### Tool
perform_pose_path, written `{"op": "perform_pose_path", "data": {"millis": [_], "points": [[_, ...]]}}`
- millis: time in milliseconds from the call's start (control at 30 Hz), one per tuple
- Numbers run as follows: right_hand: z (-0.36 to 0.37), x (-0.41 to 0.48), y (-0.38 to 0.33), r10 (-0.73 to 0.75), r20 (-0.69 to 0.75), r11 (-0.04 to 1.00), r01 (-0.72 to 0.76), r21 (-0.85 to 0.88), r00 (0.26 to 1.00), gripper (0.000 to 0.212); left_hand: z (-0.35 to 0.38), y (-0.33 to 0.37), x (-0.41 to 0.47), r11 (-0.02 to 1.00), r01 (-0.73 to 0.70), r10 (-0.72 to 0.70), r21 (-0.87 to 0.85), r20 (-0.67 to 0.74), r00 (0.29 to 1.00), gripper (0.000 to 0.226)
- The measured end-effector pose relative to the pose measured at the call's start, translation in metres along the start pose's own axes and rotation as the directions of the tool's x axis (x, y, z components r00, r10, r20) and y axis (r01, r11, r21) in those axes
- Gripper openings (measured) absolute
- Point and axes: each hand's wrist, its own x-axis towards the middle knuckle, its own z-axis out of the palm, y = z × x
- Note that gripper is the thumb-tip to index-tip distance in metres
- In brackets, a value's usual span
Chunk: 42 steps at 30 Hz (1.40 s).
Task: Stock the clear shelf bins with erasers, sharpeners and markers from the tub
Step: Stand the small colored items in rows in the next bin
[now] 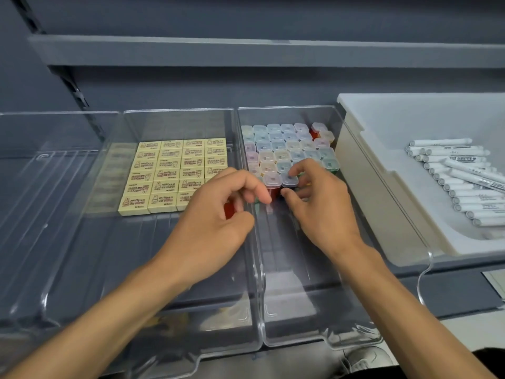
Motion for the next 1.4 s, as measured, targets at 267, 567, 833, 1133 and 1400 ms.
{"op": "perform_pose_path", "data": {"millis": [267,567,833,1133,1400], "points": [[-0.002,-0.001,0.001,-0.014,0.028,1.0,0.014,0.007,1.0,0.026,0.0,0.001,0.001,0.999,-0.007,0.005,-0.051,-0.045,0.999,0.028],[-0.018,-0.022,-0.004,-0.07,0.035,0.979,0.062,0.196,0.997,0.006,0.003,0.021,-0.002,0.959,-0.189,0.156,-0.211,-0.167,0.974,0.031],[-0.029,-0.047,-0.037,-0.229,0.36,0.667,-0.124,0.735,0.905,0.02,0.019,0.023,-0.012,0.935,-0.266,0.26,-0.236,-0.056,0.964,0.023],[-0.035,-0.042,-0.031,-0.222,0.221,0.61,-0.042,0.792,0.95,0.019,0.015,0.015,-0.011,0.972,-0.231,0.231,-0.044,-0.011,0.973,0.017],[-0.033,-0.036,-0.028,-0.064,0.117,0.536,-0.065,0.841,0.991,0.02,0.017,0.005,-0.006,0.973,-0.226,0.229,0.045,-0.091,0.969,0.034]]}}
